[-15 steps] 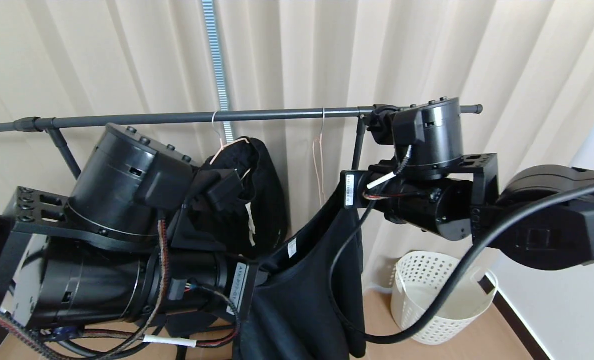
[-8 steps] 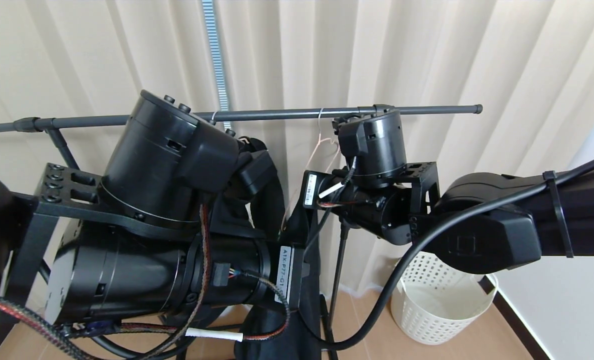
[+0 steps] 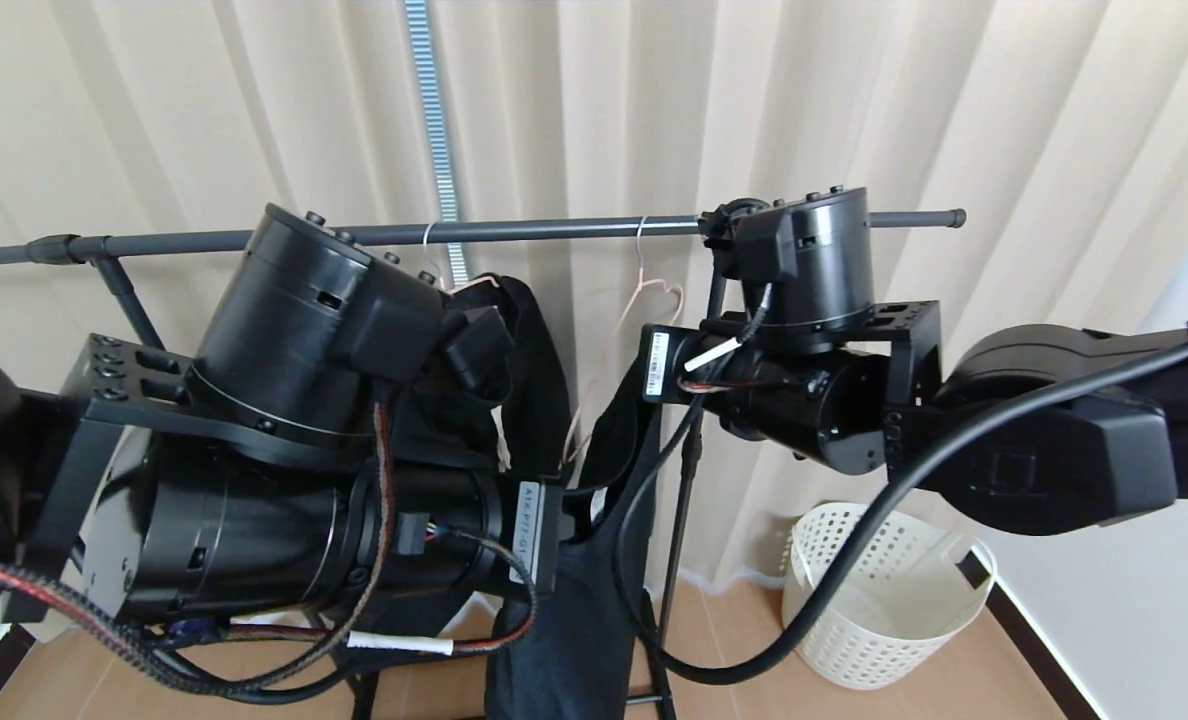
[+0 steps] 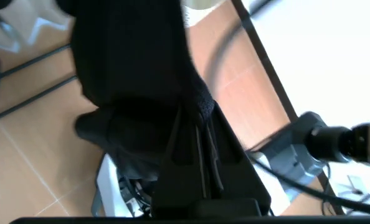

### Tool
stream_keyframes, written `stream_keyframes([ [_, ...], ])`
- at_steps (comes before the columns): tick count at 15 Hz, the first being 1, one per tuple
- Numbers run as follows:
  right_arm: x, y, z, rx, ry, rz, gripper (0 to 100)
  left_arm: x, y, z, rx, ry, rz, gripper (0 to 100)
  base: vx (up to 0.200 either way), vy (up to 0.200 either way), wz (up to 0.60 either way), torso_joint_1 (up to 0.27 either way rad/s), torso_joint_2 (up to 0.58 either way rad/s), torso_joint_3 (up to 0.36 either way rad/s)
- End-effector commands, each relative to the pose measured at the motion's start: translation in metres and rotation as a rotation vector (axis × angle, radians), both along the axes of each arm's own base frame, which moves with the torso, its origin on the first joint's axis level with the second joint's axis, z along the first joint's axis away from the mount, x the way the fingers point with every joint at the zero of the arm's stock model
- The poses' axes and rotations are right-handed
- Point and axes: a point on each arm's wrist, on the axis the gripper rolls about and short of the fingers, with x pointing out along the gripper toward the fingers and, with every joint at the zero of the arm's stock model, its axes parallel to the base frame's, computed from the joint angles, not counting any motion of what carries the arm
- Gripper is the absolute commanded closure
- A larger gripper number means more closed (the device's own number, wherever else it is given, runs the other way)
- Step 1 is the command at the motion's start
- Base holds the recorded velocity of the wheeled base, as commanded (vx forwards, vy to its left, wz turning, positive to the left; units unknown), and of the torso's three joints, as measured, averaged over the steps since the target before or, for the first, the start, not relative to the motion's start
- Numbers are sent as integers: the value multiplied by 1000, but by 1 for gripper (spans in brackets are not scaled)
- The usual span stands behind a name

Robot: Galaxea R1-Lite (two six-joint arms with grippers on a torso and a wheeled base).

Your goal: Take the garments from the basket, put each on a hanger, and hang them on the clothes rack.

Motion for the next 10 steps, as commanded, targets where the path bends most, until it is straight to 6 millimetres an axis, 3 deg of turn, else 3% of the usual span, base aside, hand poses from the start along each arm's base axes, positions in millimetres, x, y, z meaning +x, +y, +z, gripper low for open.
stream_keyframes([
  [1,-13,-23,15,-43,-42,1,100,12,17,-1,26,-19,60,100,0,0,0,0,0,0],
  [3,-24,-34,19,-120,-64,7,100,27,24,1,50,-52,107,100,0,0,0,0,0,0],
  [7,-47,-42,6,-335,-87,34,100,50,20,3,69,-107,116,100,0,0,0,0,0,0],
  [10,-51,-47,6,-389,-104,-16,100,54,17,1,75,-153,91,100,0,0,0,0,0,0],
])
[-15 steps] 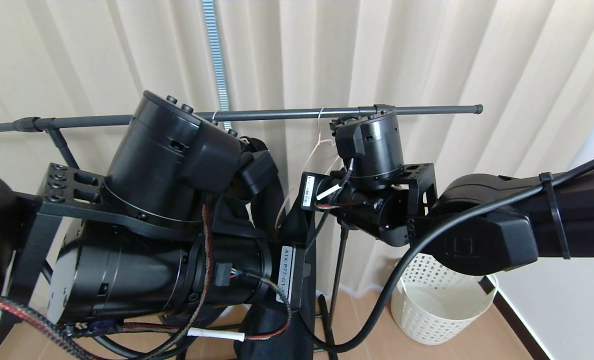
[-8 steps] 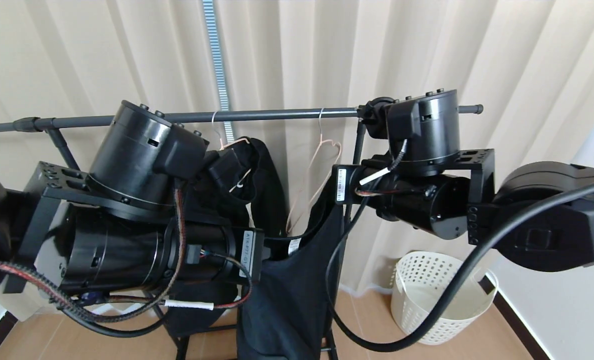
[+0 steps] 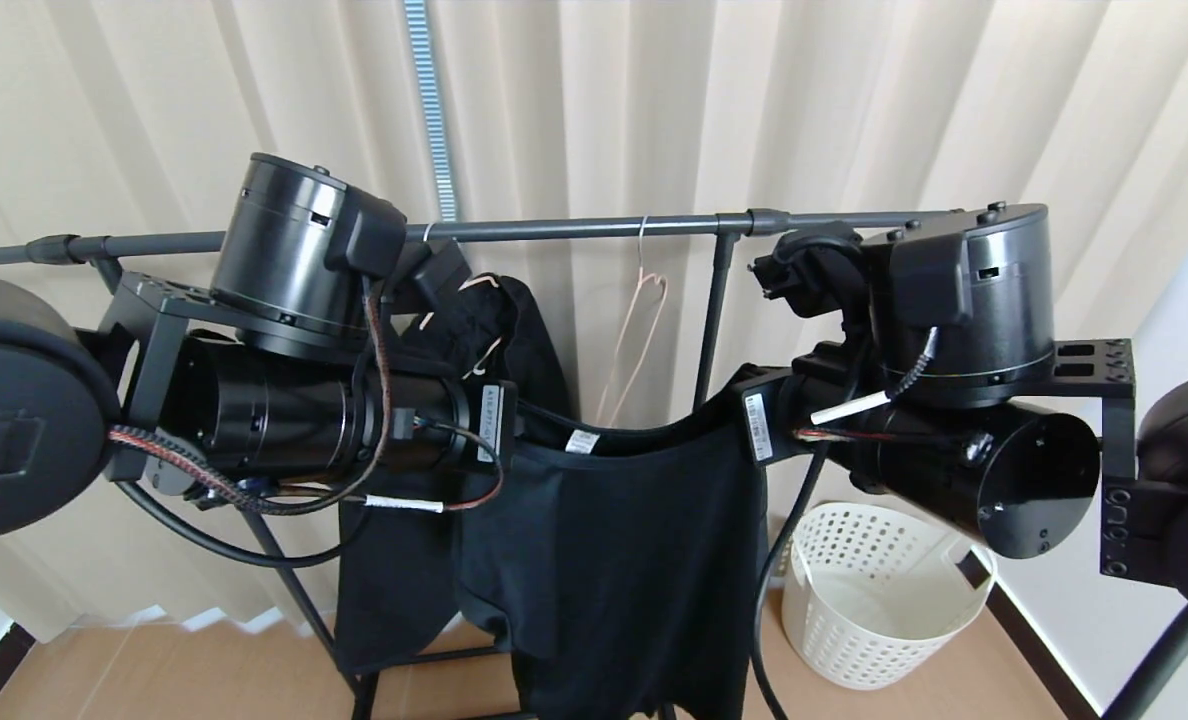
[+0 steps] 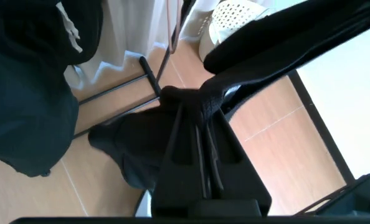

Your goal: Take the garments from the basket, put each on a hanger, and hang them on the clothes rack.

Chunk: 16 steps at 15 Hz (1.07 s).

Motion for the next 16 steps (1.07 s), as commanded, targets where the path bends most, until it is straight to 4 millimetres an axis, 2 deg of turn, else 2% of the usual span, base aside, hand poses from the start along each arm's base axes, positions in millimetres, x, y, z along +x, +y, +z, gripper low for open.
stream_keyframes([
  [1,-5,-4,6,9,-13,3,100,2,-2,-6,14,15,-3,100,0,0,0,0,0,0],
  [5,-6,-10,13,1,-37,-17,100,8,-6,-11,21,-13,-20,100,0,0,0,0,0,0],
  [16,-3,-14,8,-42,-31,-21,100,2,-11,-13,29,-11,-49,100,0,0,0,0,0,0],
])
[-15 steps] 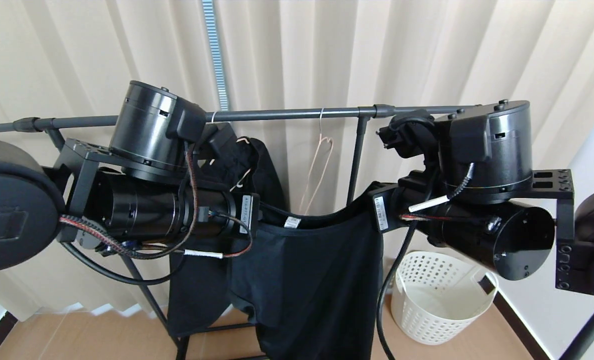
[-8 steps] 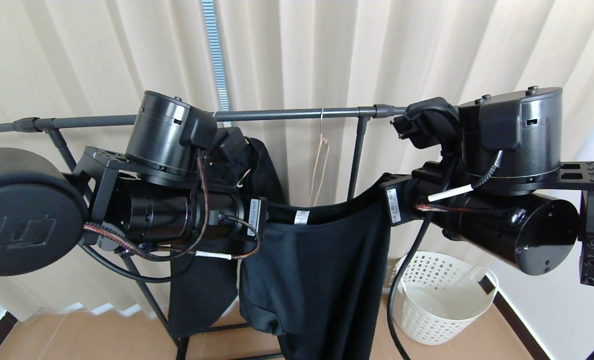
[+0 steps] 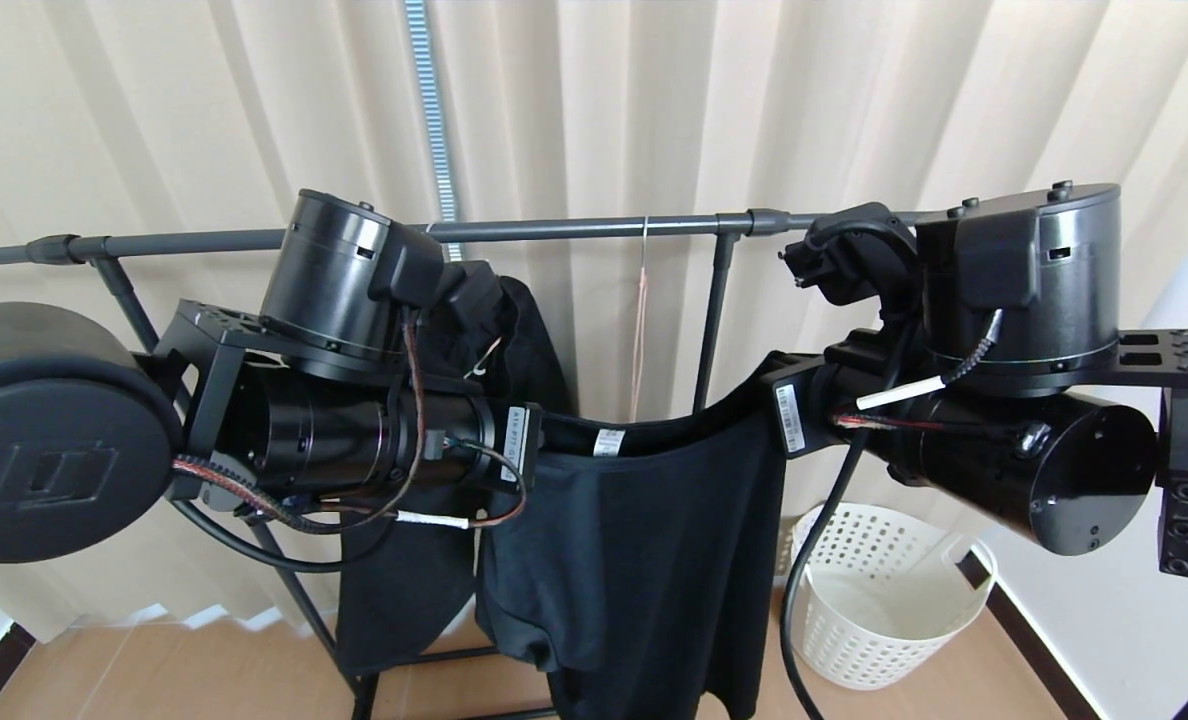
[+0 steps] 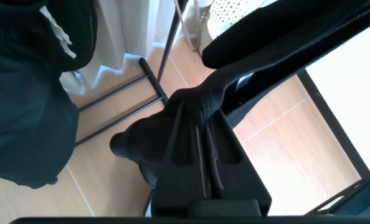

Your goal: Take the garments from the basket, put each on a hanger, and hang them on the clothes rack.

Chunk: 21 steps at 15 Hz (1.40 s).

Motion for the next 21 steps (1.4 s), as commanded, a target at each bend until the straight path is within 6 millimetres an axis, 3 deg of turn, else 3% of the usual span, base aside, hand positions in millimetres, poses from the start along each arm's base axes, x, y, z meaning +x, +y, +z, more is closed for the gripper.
stream_keyframes([
  [1,3,-3,-1,-2,2,-13,100,-3,0,-1,3,3,-6,100,0,0,0,0,0,0],
  [2,5,-5,-1,-4,2,-23,100,-4,0,0,4,1,-7,100,0,0,0,0,0,0],
  [3,7,-7,-1,-8,0,-29,100,-5,1,-1,12,-3,-13,0,0,0,0,0,0,0],
  [9,15,-21,-2,-54,-3,-64,100,-3,-1,-2,32,-11,-29,0,0,0,0,0,0,0],
  [17,23,-37,-7,-136,10,-98,100,38,-33,-25,107,-12,55,0,0,0,0,0,0,0],
  [21,23,-38,-15,-164,28,-97,100,37,-38,-27,112,-11,39,0,0,0,0,0,0,0],
])
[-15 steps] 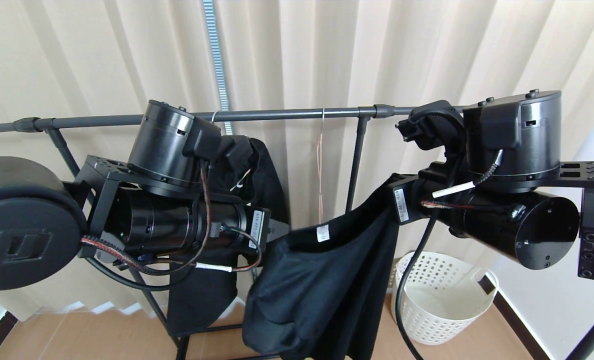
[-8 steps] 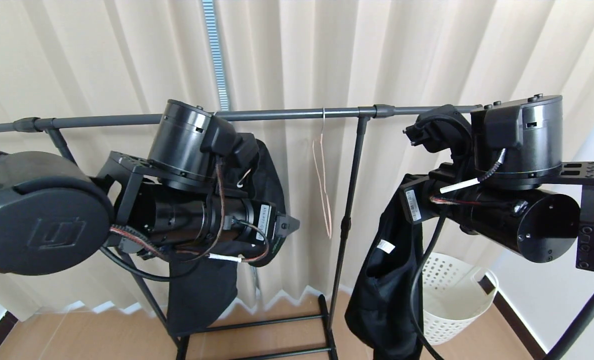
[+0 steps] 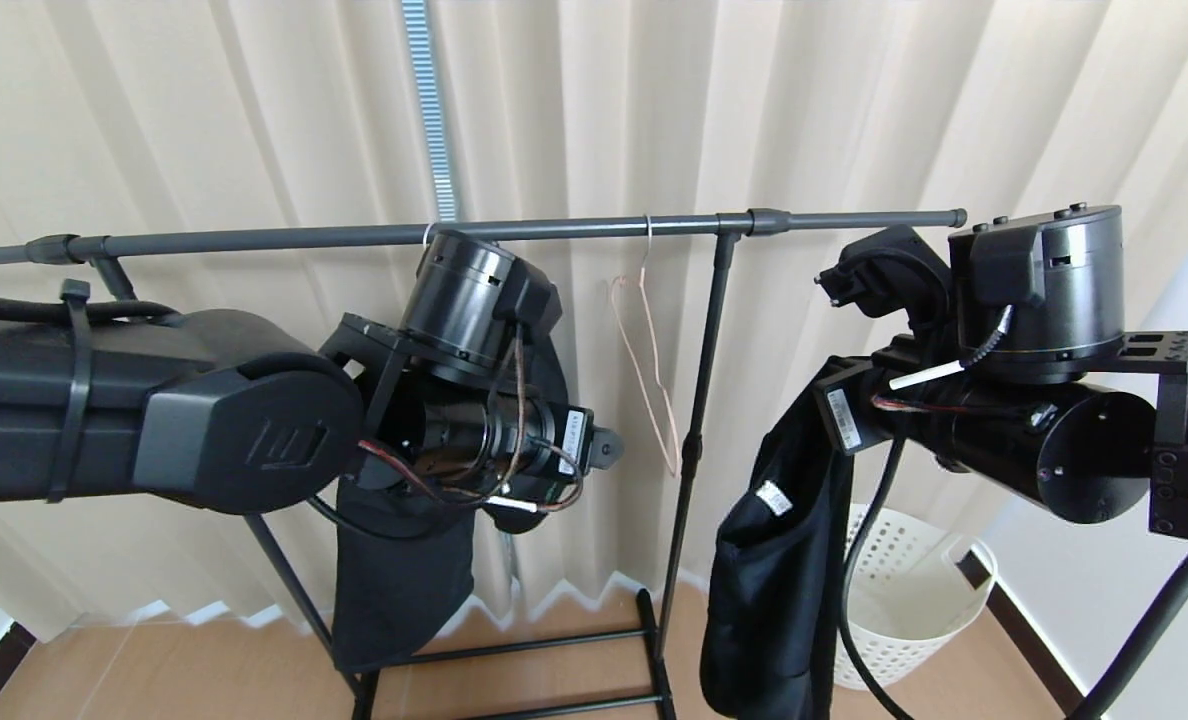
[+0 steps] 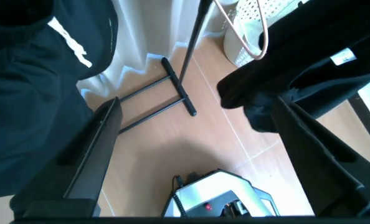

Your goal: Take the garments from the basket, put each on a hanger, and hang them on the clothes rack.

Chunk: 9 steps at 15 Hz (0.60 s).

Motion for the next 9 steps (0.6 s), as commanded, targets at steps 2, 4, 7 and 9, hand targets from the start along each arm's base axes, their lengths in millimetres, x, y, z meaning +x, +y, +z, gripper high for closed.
stream_keyframes([
  [2,0,0,-2,-4,4,-1,100,2,-9,-7,17,-13,14,0,0,-200,0,0,2,2],
  [4,0,0,-3,-6,7,-1,100,3,-11,-9,21,-33,30,0,0,-200,0,-7,2,5],
  [7,1,0,-3,-6,7,0,100,3,-11,-9,18,-33,31,0,0,-200,0,7,9,1],
  [9,0,0,-3,-12,8,2,100,2,-11,-9,20,-33,33,0,0,-200,0,-2,-2,7],
])
